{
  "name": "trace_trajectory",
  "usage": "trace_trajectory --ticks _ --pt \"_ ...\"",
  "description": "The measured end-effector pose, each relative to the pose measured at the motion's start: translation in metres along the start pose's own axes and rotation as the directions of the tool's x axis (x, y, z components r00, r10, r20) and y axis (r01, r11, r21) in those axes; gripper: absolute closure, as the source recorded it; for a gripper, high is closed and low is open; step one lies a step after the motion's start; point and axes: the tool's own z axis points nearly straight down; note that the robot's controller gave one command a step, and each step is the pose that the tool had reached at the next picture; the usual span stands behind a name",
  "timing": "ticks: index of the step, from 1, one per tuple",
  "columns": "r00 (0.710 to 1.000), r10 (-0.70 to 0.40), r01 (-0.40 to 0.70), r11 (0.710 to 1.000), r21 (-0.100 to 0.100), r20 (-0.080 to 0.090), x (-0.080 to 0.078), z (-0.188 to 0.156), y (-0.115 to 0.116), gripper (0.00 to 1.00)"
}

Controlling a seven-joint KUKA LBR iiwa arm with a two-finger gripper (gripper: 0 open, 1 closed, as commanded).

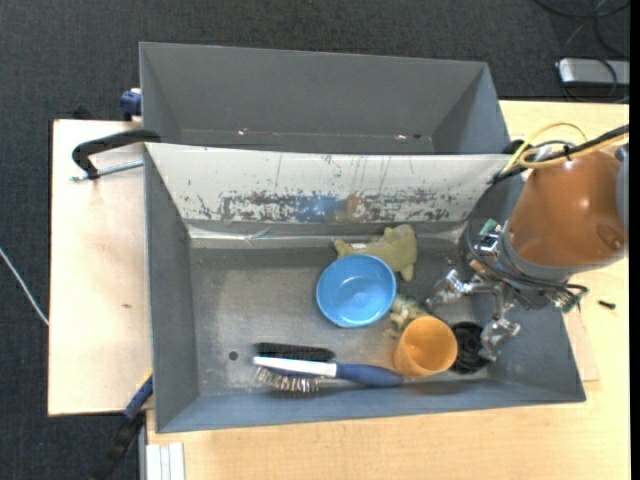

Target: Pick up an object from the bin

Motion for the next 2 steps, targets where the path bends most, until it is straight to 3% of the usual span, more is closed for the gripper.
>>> trace_trajectory --ticks 1,2 --pt "1.0 0.001 -0.001 1.0 0.007 -0.006 0.003 -0.003 -0.004 1.0" --pt "0.999 0.053 -0.053 0.999 0.009 0.006 -0.012 -0.12 -0.001 1.0"
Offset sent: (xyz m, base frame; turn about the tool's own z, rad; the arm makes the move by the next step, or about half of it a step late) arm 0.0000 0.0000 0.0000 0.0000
